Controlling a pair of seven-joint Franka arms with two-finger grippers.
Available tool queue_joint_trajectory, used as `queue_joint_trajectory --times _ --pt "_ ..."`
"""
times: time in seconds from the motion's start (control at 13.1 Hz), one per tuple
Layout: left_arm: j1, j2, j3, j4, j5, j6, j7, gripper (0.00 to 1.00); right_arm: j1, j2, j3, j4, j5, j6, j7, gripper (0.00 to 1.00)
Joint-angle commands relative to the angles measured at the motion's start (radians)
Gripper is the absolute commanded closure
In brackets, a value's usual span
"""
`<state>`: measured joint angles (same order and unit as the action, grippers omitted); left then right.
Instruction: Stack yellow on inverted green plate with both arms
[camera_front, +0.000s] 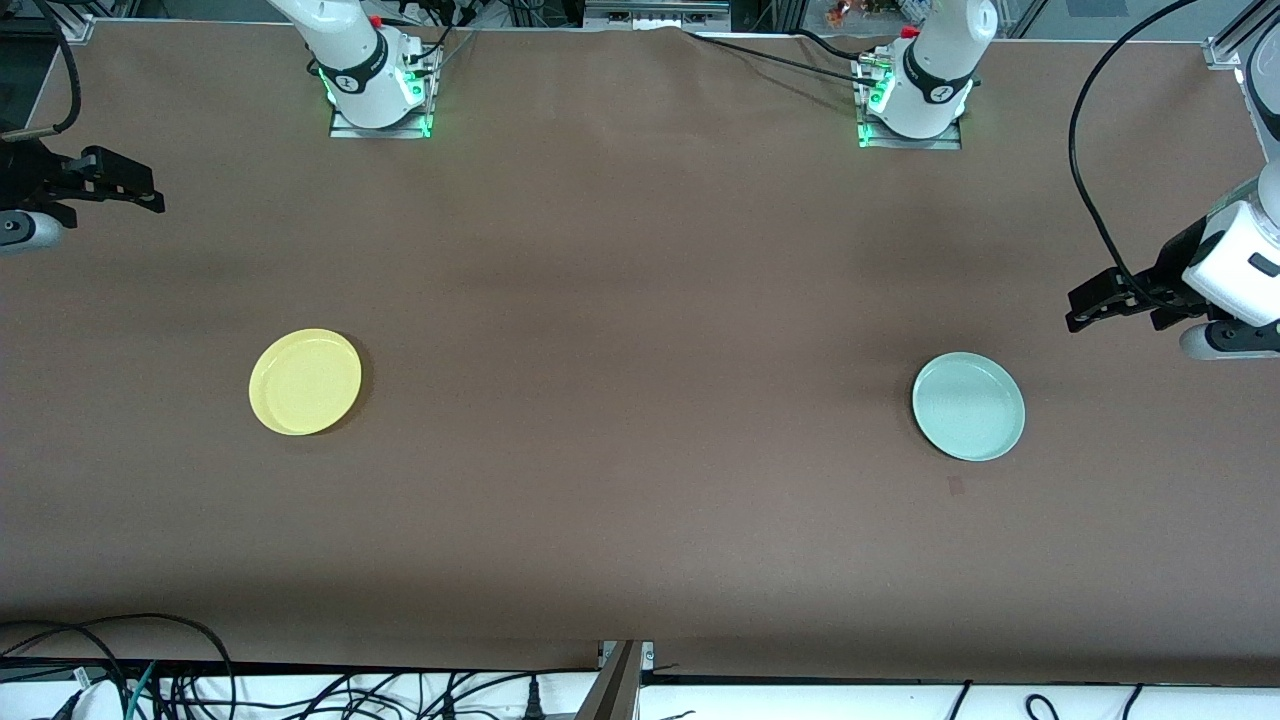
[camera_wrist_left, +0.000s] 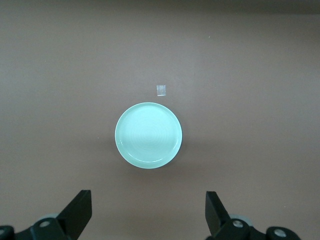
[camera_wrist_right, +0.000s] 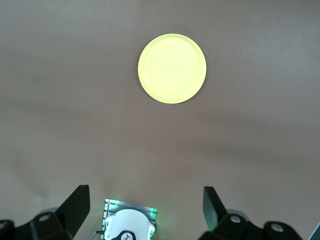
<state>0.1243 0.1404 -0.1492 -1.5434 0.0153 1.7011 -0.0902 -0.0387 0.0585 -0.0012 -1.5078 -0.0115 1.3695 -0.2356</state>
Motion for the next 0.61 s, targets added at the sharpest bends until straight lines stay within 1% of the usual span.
queue_joint_trajectory --times 0.0,0.23,0.53 --pt "0.003 -0.021 -0.012 -0.006 0.043 -0.002 0.018 0.00 0.002 0.006 0.001 0.017 -0.012 -0.003 0.012 0.00" --pt "0.002 -0.025 -0.013 -0.004 0.048 -0.005 0.017 0.00 0.002 0.006 0.001 0.017 -0.012 -0.003 0.012 0.00" --pt "0.000 -0.028 -0.036 -0.003 0.035 -0.014 0.014 0.00 0.002 0.006 0.001 0.017 -0.012 -0.001 0.010 0.00"
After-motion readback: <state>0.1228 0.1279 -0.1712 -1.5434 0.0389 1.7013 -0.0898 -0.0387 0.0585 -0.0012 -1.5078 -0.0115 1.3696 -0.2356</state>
